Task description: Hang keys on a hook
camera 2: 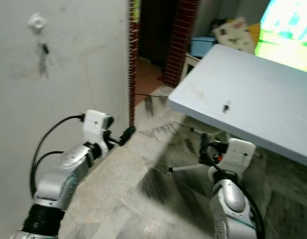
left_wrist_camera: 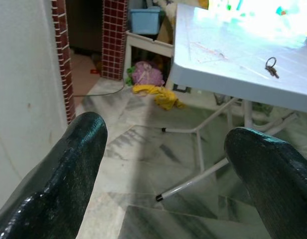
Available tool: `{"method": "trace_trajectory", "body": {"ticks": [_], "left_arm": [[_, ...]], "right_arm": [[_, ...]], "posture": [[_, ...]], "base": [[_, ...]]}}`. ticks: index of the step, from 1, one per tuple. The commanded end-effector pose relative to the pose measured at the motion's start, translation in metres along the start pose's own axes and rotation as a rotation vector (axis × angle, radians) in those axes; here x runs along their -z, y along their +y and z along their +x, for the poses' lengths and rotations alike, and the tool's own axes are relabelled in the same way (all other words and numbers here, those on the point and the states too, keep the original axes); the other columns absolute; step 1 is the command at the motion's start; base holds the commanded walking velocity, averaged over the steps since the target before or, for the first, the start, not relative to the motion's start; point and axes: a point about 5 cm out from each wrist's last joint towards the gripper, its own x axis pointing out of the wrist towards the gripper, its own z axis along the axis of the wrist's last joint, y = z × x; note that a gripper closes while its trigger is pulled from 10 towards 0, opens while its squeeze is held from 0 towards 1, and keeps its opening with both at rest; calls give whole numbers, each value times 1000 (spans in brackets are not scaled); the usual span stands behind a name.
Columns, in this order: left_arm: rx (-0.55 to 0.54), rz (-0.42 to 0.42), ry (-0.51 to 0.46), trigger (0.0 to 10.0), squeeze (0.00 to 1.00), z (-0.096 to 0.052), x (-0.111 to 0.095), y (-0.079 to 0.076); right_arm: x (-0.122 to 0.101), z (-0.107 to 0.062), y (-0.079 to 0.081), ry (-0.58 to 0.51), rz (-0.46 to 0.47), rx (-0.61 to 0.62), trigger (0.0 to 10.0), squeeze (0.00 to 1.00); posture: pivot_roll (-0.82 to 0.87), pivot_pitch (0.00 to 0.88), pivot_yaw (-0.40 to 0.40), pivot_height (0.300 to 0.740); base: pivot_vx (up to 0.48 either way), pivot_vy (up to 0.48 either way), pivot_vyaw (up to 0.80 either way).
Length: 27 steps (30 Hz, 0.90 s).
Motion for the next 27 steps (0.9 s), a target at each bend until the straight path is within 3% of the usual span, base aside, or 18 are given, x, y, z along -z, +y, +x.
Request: {"method": "trace_trajectory", "body": {"ticks": [1, 24, 27], "left_arm": [[28, 4, -13, 10000, 0, 3, -3, -9], [3, -20, -62, 10000, 0, 7, -15, -1], [4, -27, -61, 10000, 0, 7, -14, 0]], "right_arm": [[-3, 1, -5, -12, -12, 12, 10000, 0], [-8, 7, -3, -35, -17, 15, 10000, 0], [-8, 8, -3, -35, -14, 19, 10000, 0]], "posture": [[39, 18, -37, 740], [49, 0, -37, 740], [49, 0, -37, 740]], "base": [[0, -270, 0], [0, -34, 0], [0, 0, -800]]}}
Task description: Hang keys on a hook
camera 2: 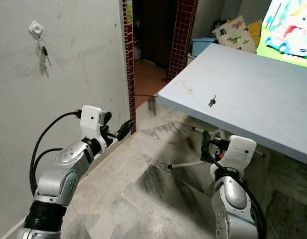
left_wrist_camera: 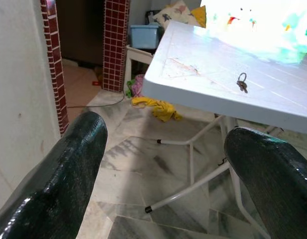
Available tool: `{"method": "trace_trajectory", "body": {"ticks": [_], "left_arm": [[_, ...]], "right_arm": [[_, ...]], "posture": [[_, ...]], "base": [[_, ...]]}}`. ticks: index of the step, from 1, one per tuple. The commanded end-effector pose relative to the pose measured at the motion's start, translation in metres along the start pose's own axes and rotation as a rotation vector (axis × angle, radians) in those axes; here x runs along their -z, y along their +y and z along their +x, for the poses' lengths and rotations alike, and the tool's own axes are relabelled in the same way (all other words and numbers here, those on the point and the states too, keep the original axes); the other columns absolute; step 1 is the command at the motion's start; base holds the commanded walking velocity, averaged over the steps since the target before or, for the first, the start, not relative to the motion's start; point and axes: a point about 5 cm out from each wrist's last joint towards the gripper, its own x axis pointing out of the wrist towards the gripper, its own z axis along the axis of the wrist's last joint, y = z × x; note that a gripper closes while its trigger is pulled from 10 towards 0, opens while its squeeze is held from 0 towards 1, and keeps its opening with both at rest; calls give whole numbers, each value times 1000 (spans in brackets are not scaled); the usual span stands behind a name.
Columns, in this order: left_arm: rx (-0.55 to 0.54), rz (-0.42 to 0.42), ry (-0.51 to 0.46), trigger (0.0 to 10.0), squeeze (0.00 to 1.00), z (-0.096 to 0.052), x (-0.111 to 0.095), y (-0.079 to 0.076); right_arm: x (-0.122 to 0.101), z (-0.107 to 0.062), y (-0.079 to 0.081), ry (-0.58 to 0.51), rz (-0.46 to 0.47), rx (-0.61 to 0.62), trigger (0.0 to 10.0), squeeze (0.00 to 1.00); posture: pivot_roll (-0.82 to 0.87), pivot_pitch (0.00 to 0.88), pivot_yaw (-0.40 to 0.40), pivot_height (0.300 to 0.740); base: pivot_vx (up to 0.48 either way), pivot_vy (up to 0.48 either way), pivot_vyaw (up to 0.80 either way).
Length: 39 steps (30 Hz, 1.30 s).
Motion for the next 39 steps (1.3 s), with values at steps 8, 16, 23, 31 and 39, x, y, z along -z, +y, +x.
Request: {"method": "trace_trajectory", "body": {"ticks": [8, 16, 23, 31, 39], "left_arm": [[25, -16, -7, 10000, 0, -1, 2, -8], [55, -34, -2, 10000, 0, -2, 9, -15], [120, 36, 23, 10000, 0, -7, 7, -10], [99, -2, 35, 10000, 0, -17, 15, -15], [49, -54, 26, 10000, 0, -19, 19, -20]], "right_arm": [[1, -1, -1, 4, -14, 8, 10000, 0], [4, -3, 5, 20, -23, -24, 10000, 0], [1, 2, 5, 15, -45, -55, 10000, 0], [0, 5, 16, 6, -22, -56, 10000, 0], [0, 7, 25, 5, -14, -84, 10000, 0]], "posture": [[46, 1, -41, 740], [47, 20, -74, 740], [60, 25, -67, 740], [57, 35, -66, 740], [62, 39, -73, 740]], "base": [[0, 0, -800], [0, 0, -718], [0, 0, -304], [0, -344, 0], [0, -460, 0]]}}
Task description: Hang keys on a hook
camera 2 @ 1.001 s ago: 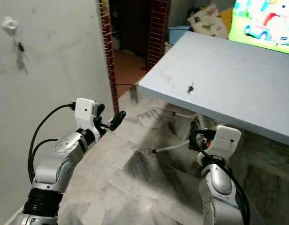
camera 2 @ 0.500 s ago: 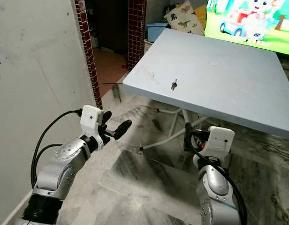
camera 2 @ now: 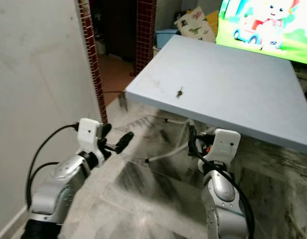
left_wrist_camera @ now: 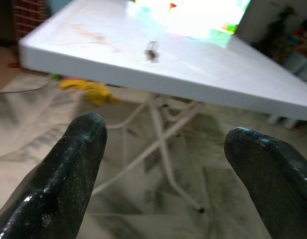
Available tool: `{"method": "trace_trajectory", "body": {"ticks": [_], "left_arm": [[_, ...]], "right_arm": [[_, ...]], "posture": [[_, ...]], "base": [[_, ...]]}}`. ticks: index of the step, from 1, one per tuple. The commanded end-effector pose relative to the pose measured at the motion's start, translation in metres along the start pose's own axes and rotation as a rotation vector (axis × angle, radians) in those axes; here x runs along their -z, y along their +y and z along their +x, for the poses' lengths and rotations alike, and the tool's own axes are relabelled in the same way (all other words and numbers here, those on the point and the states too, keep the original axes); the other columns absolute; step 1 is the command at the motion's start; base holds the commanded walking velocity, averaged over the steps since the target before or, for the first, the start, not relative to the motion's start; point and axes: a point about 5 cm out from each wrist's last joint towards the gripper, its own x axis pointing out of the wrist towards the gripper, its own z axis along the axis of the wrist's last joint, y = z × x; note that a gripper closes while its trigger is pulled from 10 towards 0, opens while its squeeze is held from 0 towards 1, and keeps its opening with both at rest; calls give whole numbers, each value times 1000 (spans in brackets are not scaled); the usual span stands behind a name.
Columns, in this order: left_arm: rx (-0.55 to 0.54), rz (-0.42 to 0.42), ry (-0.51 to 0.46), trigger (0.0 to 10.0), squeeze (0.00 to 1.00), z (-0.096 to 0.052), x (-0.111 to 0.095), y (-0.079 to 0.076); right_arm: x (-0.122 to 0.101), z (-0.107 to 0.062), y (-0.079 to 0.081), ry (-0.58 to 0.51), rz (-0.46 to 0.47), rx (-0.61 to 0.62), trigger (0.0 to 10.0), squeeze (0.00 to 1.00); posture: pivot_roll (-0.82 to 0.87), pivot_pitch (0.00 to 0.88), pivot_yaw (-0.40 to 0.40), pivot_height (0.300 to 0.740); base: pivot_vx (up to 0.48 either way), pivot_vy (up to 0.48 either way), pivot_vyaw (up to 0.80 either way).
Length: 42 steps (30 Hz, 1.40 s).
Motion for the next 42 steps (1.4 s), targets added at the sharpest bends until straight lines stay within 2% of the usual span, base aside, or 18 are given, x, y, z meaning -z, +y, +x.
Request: {"method": "trace_trajectory", "body": {"ticks": [1, 8, 16, 18, 24, 28, 31, 35, 36, 38, 39, 42], "left_arm": [[-59, -1, -21, 10000, 0, -2, -6, 9], [-143, -9, -37, 10000, 0, -2, -12, 20], [-136, 41, -4, 10000, 0, 1, -11, 25], [-109, 66, 27, 10000, 0, 1, -11, 28], [-67, 89, 76, 10000, 0, 2, -7, 25], [-42, 81, 105, 10000, 0, 6, -1, 18], [-13, 79, 127, 10000, 0, 12, 6, 9], [36, 91, 151, 10000, 0, 18, 9, 3], [66, 104, 151, 10000, 0, 23, 7, 2], [92, 115, 155, 10000, 0, 28, 6, 2], [101, 130, 167, 10000, 0, 32, 7, 6], [94, 139, 177, 10000, 0, 34, 7, 13]], "right_arm": [[-2, 3, 5, -10, 9, -10, 10000, 0], [-3, 6, 8, -11, 12, -19, 10000, 0], [-12, 10, 6, -55, 32, -31, 10000, 0], [-11, 14, -1, -63, 34, 2, 10000, 0], [-7, 13, -8, -79, 58, 70, 10000, 0], [-6, 7, -11, -83, 63, 87, 10000, 0], [-7, 1, -20, -90, 58, 98, 10000, 0], [-4, -1, -27, -95, 51, 133, 10000, 0], [-4, -4, -30, -108, 45, 169, 10000, 0], [-4, -5, -32, -117, 42, 192, 10000, 0], [0, -7, -31, -114, 49, 220, 10000, 0], [1, -8, -26, -117, 60, 229, 10000, 0]], "posture": [[62, 39, -74, 740], [68, 42, -75, 740], [80, 35, -57, 740], [102, 22, -26, 740], [103, 1, 28, 740], [81, 0, 63, 740], [55, 0, 111, 740], [44, 0, 150, 740], [33, 0, 181, 740], [17, 0, 200, 740], [-18, 0, 230, 740], [-47, 0, 256, 740]], "base": [[0, -472, 0], [0, -464, 0], [0, -224, 0], [0, 0, 0], [0, 0, 0], [0, 0, 0], [0, 0, 0], [0, 0, 0], [0, 0, 0], [0, 0, 0], [0, 0, 0], [0, 0, 0]]}}
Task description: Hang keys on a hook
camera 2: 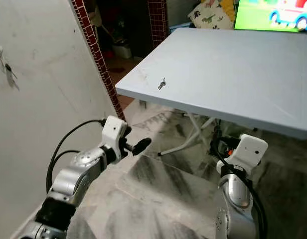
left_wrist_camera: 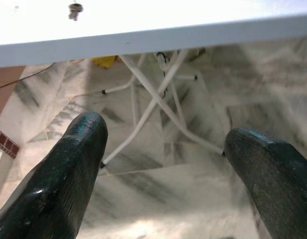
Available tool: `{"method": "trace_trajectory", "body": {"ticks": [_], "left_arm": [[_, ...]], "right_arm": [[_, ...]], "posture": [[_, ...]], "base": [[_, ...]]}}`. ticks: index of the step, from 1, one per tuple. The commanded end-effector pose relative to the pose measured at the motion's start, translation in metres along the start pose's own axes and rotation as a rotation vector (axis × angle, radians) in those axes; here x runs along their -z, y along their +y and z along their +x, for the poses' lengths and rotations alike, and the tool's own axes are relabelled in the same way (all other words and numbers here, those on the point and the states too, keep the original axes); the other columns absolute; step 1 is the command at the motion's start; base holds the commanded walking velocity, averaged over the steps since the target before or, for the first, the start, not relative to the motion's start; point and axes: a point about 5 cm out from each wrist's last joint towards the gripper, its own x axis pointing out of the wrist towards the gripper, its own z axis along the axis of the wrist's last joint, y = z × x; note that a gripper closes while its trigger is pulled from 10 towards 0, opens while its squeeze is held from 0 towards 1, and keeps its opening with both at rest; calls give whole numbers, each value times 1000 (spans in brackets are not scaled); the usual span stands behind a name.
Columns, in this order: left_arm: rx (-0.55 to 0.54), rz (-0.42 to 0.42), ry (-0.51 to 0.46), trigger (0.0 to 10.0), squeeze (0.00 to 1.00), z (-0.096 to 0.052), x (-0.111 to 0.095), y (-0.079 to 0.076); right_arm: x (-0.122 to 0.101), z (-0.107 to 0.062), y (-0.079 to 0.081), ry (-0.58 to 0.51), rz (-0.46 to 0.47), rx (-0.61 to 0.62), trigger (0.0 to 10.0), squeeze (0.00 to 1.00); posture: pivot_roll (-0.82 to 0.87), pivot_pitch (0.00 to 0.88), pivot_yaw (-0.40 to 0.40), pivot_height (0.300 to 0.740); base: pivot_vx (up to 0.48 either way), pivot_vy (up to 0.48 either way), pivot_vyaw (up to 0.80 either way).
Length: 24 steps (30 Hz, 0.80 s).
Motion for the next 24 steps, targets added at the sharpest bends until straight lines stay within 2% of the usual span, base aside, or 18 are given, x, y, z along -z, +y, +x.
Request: {"method": "trace_trajectory", "body": {"ticks": [1, 3, 4, 7, 8, 10, 12, 13, 15, 18, 24], "left_arm": [[-29, 21, 19, 10000, 0, -2, 2, 15], [-29, 26, 14, 10000, 0, 1, 0, 16], [-33, 24, 7, 10000, 0, 3, 0, 16], [-56, 0, -18, 10000, 0, 5, -1, 16], [-65, -12, -26, 10000, 0, 5, -1, 15], [-107, -56, -63, 10000, 0, 4, 2, 13], [-115, -62, -80, 10000, 0, 2, 4, 13], [-150, -69, -96, 10000, 0, -2, 8, 18], [-181, -89, -98, 10000, 0, -6, 12, 22], [-212, -112, -112, 10000, 0, -13, 13, 26], [-237, -107, -140, 10000, 0, -20, 6, 27]], "right_arm": [[1, -4, 12, -6, -2, -11, 10000, 0], [2, -7, 18, -5, -13, -34, 10000, 0], [4, -9, 21, 1, -37, -49, 10000, 0], [6, -10, 21, 17, -34, -61, 10000, 0], [6, -10, 20, 22, -39, -68, 10000, 0], [5, -5, 20, 38, -67, -114, 10000, 0], [4, 0, 21, 40, -79, -141, 10000, 0], [5, 4, 26, 50, -107, -187, 10000, 0], [5, 7, 31, 53, -129, -221, 10000, 0], [6, 11, 38, 69, -169, -302, 10000, 0], [5, 16, 36, 93, -208, -374, 10000, 0]], "posture": [[-72, 0, 278, 740], [-81, 0, 279, 740], [-86, 0, 249, 740], [-80, 0, 218, 740], [-76, 0, 190, 740], [-45, 0, 72, 740], [-42, 0, 55, 740], [-21, 0, -26, 740], [-17, 0, -38, 740], [18, 0, -103, 740], [47, 0, -158, 740]], "base": [[0, 0, 0], [0, 0, 0], [0, 0, 0], [0, 0, 0], [0, 0, 0], [0, 0, 0], [0, 0, 0], [0, 0, 0], [0, 0, 0], [0, 0, 0], [0, 0, 0]]}}
